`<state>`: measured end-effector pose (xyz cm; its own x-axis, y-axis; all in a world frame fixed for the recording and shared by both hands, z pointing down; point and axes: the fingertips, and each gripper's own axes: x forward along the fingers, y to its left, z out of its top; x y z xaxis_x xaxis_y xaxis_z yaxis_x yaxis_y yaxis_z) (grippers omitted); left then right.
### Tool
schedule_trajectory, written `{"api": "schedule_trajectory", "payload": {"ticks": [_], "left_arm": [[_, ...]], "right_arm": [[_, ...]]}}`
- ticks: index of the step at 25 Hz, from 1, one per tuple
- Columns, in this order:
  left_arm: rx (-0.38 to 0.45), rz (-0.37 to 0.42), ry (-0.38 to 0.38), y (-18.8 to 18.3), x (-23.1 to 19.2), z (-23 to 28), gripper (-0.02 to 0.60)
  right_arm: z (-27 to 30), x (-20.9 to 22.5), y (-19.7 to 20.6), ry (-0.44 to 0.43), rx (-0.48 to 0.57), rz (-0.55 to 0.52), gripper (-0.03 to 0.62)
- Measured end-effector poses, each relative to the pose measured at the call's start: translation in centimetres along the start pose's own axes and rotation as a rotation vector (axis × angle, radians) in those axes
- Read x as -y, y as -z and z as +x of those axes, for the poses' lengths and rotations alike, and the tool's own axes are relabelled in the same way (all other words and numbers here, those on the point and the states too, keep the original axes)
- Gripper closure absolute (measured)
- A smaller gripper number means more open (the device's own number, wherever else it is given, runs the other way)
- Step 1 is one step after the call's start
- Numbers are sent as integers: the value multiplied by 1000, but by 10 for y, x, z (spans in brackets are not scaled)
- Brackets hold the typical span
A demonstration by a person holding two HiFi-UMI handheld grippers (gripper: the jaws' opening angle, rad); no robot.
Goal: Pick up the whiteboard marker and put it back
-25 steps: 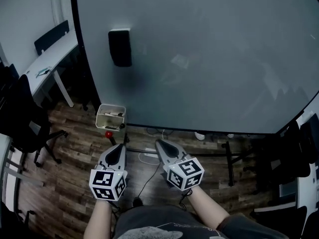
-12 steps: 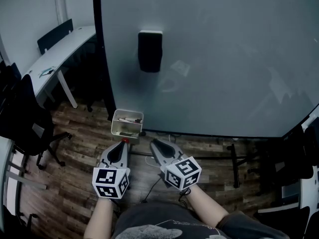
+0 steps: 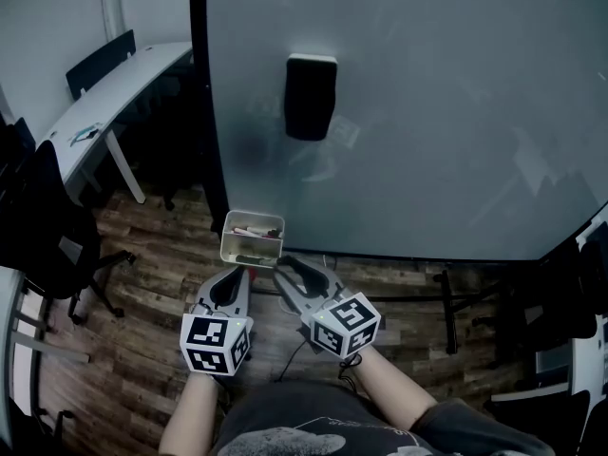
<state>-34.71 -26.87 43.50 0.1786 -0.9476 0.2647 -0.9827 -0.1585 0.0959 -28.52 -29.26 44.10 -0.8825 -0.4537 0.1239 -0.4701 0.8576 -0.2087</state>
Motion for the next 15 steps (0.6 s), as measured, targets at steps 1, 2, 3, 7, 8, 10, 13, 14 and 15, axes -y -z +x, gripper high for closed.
{"api": "schedule_trajectory", "payload": {"ticks": [1, 2, 3, 7, 8, 10, 13, 14, 15], "left_arm": [[-1, 4, 1, 0, -1, 0, 568], [-3, 7, 1, 0, -2, 1, 568], [-4, 9, 2, 0, -3, 0, 568], [-10, 12, 5, 1, -6, 1, 568], [-10, 12, 5, 1, -6, 1, 568], [-11, 11, 6, 1, -8, 1, 568], [-10, 10, 6, 1, -9, 1, 568], [-10, 9, 6, 1, -10, 1, 568], [-11, 9, 6, 2, -11, 1, 568]], "right_arm": [[3, 0, 0, 0, -2, -5, 456], [6, -1, -1, 2, -4, -11, 456], [8, -1, -1, 6, -4, -19, 456], [15, 0, -4, 27, -2, -44, 456], [17, 0, -4, 28, -5, -43, 456], [20, 0, -3, 27, -13, -43, 456], [23, 1, -3, 32, -17, -46, 459], [24, 2, -3, 37, -13, -46, 469], [24, 2, -4, 42, -7, -46, 507]]}}
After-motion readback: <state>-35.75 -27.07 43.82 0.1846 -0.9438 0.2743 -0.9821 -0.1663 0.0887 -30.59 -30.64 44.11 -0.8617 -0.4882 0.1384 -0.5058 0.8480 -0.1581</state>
